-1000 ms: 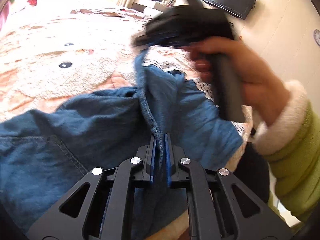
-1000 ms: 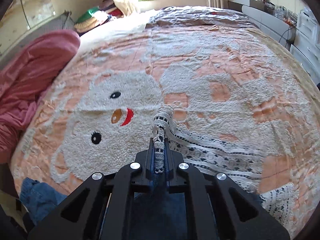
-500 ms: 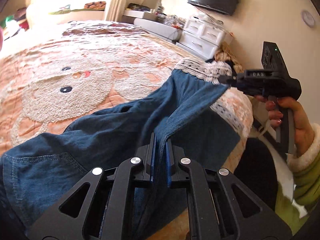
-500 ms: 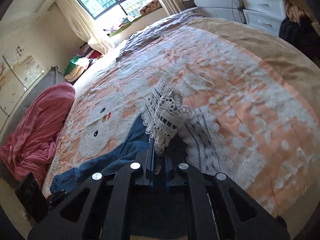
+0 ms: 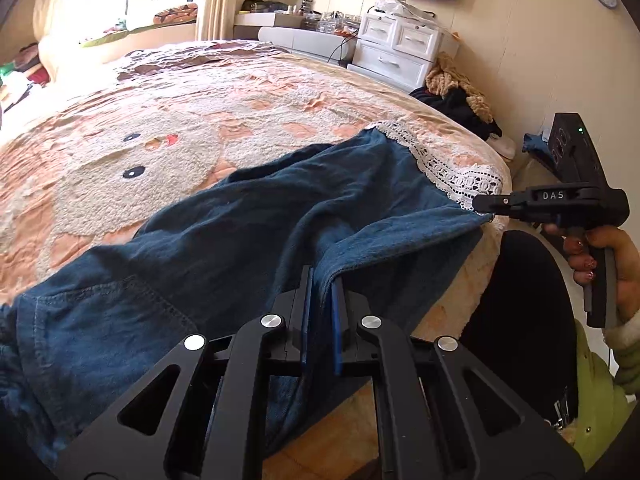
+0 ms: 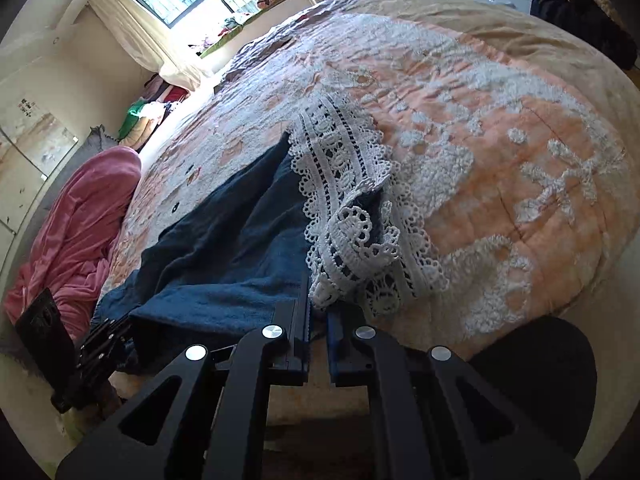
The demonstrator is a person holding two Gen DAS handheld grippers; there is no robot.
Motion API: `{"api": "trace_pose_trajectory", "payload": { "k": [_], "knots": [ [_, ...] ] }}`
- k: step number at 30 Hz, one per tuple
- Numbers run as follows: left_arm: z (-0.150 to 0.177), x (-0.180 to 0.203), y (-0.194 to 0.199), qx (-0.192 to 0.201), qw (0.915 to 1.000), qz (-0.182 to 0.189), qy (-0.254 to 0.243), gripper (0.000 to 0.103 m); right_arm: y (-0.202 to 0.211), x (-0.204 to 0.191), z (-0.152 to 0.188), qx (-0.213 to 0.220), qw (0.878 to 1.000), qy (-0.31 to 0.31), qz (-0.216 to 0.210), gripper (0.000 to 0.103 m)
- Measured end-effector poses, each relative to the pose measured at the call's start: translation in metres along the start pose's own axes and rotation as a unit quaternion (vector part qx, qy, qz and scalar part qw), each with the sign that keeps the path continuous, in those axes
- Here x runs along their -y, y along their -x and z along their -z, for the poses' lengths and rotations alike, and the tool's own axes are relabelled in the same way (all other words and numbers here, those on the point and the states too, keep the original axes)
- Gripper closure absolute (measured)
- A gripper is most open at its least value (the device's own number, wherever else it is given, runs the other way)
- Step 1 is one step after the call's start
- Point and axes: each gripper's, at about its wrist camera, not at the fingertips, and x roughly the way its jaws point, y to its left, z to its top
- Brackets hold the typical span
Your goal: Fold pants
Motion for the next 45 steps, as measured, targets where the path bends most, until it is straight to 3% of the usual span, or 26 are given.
{"api": "trace_pose_trajectory", "payload": {
  "k": [4, 7, 9, 14, 16, 19, 24, 27, 30, 33, 34, 35, 39, 41, 45],
  "knots": [
    [0.008, 0.007, -0.002, -0.013, 0.9998, 0.002, -0.012, 0.1, 0.0, 0.015, 0.005, -0.008, 1.0, -0.025, -0.005, 0.097],
    [0.013, 0.015, -0.008, -0.028, 0.9993, -0.001, -0.027, 0.1, 0.009, 0.02, 0.005, -0.006, 1.0, -0.023, 0.0, 0.088],
    [0.015, 0.02, -0.01, -0.033, 0.9988, 0.003, -0.037, 0.1, 0.021, 0.023, 0.005, 0.007, 1.0, -0.024, 0.012, 0.082],
    [0.021, 0.025, -0.015, -0.045, 0.9979, -0.005, -0.047, 0.1, 0.048, 0.019, 0.002, 0.055, 0.998, 0.008, 0.042, 0.08],
    [0.023, 0.028, -0.015, -0.048, 0.9975, -0.008, -0.052, 0.1, 0.048, 0.011, 0.0, 0.06, 0.997, 0.031, 0.035, 0.08],
    [0.027, 0.03, -0.014, -0.052, 0.9973, -0.01, -0.051, 0.1, 0.034, 0.0, -0.005, 0.045, 0.997, 0.063, 0.024, 0.08],
    [0.032, 0.03, -0.016, -0.059, 0.9972, -0.011, -0.046, 0.1, -0.001, 0.004, -0.01, -0.001, 0.994, 0.09, 0.068, 0.082],
    [0.032, 0.032, -0.017, -0.06, 0.997, -0.01, -0.048, 0.099, -0.012, 0.008, -0.007, -0.014, 0.992, 0.104, 0.069, 0.082],
    [0.031, 0.031, -0.013, -0.058, 0.9975, 0.006, -0.041, 0.093, -0.002, 0.003, -0.009, -0.014, 0.993, 0.109, 0.054, 0.073],
    [0.023, 0.03, 0.011, -0.029, 0.9986, 0.029, -0.035, 0.068, 0.02, -0.021, -0.014, 0.02, 0.988, 0.15, 0.031, 0.066],
    [0.019, 0.028, 0.019, -0.017, 0.999, 0.025, -0.034, 0.065, 0.023, -0.032, -0.018, 0.027, 0.985, 0.167, 0.022, 0.064],
    [0.014, 0.027, 0.026, -0.006, 0.9992, 0.021, -0.034, 0.065, 0.024, -0.042, -0.022, 0.028, 0.983, 0.179, 0.01, 0.06],
    [-0.006, 0.01, 0.039, 0.03, 0.9992, -0.021, -0.018, 0.06, 0.007, -0.104, -0.043, 0.014, 0.97, 0.238, -0.046, 0.059],
    [-0.008, 0.003, 0.033, 0.028, 0.999, -0.034, -0.006, 0.06, -0.009, -0.141, -0.052, 0.006, 0.959, 0.272, -0.083, 0.059],
    [0.001, -0.001, 0.014, 0.014, 0.9992, -0.037, 0.009, 0.061, -0.059, -0.191, -0.063, -0.061, 0.943, 0.308, -0.11, 0.059]
  ]
}}
